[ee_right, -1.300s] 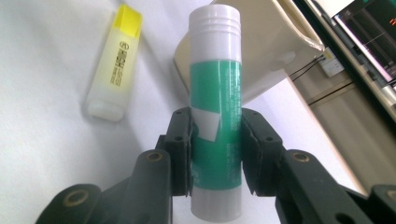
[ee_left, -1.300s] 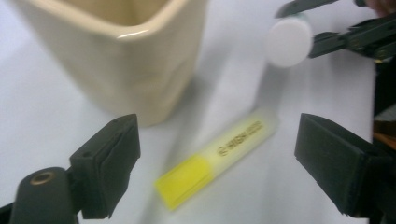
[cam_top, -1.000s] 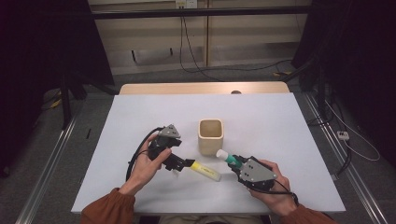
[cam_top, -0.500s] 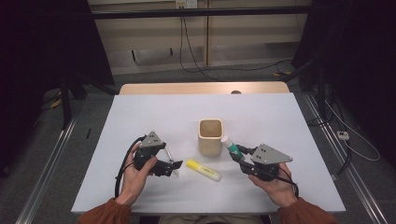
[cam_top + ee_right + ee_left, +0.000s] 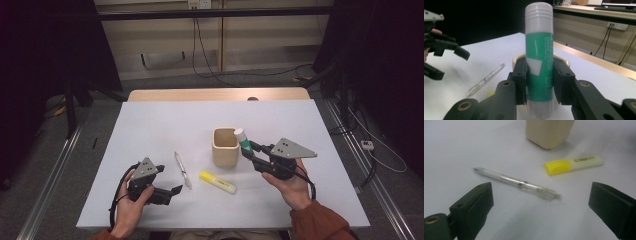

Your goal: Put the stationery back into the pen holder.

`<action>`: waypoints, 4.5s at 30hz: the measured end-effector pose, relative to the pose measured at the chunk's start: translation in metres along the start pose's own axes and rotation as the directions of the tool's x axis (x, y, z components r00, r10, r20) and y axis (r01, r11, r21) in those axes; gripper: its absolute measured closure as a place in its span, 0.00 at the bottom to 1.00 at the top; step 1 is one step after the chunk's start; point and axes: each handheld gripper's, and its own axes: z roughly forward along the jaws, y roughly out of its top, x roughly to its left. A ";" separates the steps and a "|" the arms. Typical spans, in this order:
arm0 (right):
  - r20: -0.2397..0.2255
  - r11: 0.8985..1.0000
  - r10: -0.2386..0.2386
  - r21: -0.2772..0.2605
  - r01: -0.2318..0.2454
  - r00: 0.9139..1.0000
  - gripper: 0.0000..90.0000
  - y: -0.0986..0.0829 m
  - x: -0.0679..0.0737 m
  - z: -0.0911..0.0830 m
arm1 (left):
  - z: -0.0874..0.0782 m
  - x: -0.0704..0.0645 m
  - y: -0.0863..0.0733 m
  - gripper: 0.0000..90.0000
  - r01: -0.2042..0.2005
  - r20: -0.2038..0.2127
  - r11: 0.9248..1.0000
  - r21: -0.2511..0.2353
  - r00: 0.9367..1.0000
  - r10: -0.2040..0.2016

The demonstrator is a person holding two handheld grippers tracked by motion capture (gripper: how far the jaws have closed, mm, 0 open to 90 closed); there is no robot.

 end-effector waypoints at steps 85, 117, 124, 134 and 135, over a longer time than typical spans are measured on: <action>0.054 0.988 0.082 0.124 -0.088 0.995 0.11 -0.024 -0.025 0.009 | 0.002 0.008 -0.011 0.06 0.100 -0.010 0.995 -0.030 0.995 -0.100; 0.090 0.973 0.068 0.213 -0.086 0.994 0.06 -0.066 -0.024 -0.046 | 0.020 -0.005 0.026 0.61 0.055 -0.042 0.998 0.018 0.998 -0.054; 0.072 0.970 0.066 0.231 -0.081 0.995 0.06 -0.069 -0.021 -0.042 | 0.043 -0.004 0.036 0.98 0.046 0.027 0.998 0.037 0.999 -0.047; 0.053 0.966 0.052 0.251 -0.064 0.997 0.06 -0.072 -0.018 -0.039 | 0.057 -0.008 0.026 1.00 0.074 0.028 0.992 0.104 0.997 -0.078; 0.053 0.966 0.055 0.250 -0.067 0.997 0.06 -0.072 -0.018 -0.039 | 0.058 -0.008 0.025 1.00 0.075 0.023 0.991 0.109 0.997 -0.078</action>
